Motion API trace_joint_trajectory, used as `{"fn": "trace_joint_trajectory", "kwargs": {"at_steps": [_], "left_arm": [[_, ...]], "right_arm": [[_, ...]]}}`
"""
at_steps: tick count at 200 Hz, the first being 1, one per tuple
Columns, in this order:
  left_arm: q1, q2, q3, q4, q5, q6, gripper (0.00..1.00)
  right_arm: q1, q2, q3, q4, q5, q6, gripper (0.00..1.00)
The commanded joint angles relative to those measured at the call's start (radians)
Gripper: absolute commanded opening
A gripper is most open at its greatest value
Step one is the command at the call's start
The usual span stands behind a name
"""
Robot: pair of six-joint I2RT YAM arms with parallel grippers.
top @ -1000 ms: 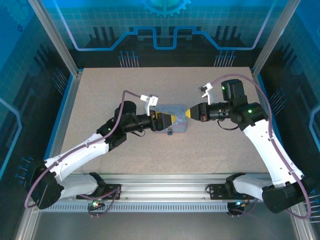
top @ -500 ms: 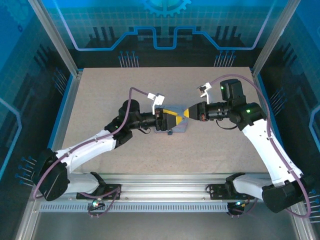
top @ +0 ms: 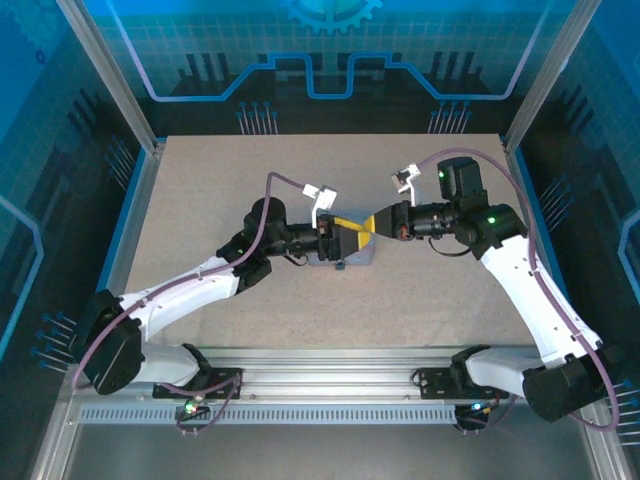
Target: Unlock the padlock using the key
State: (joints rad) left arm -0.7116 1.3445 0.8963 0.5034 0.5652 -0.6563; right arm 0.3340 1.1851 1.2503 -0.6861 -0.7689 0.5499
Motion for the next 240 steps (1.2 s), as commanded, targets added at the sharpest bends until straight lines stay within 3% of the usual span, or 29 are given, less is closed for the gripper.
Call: {"fn": "trace_joint_trajectory", "kwargs": {"at_steps": [1, 90, 137, 148, 162, 183, 208, 240], "left_arm": [[-0.008, 0.019, 0.029, 0.046, 0.022, -0.001, 0.59], [-0.009, -0.022, 0.005, -0.004, 0.012, 0.026, 0.26], [-0.009, -0.022, 0.007, -0.019, 0.013, 0.03, 0.14], [-0.009, -0.023, 0.005, -0.019, 0.014, 0.029, 0.15], [-0.01, -0.021, 0.004, -0.019, 0.013, 0.027, 0.28], [-0.012, -0.018, 0.001, -0.016, 0.01, 0.024, 0.35], [-0.019, -0.007, 0.007, -0.003, 0.015, 0.018, 0.39], [-0.029, 0.009, 0.016, -0.002, 0.016, 0.017, 0.36]], "right_arm": [[0.014, -0.002, -0.015, 0.014, -0.028, 0.012, 0.0], [0.008, -0.007, -0.02, 0.008, -0.013, 0.005, 0.0], [0.007, -0.016, -0.02, 0.005, -0.01, 0.006, 0.0], [0.007, -0.019, -0.022, 0.005, -0.01, 0.008, 0.0], [0.006, -0.02, -0.025, 0.012, -0.016, 0.013, 0.0], [0.005, -0.021, -0.023, 0.016, -0.02, 0.019, 0.0], [0.007, -0.026, -0.023, 0.019, -0.021, 0.022, 0.0], [0.006, -0.03, -0.023, 0.017, -0.02, 0.022, 0.0]]}}
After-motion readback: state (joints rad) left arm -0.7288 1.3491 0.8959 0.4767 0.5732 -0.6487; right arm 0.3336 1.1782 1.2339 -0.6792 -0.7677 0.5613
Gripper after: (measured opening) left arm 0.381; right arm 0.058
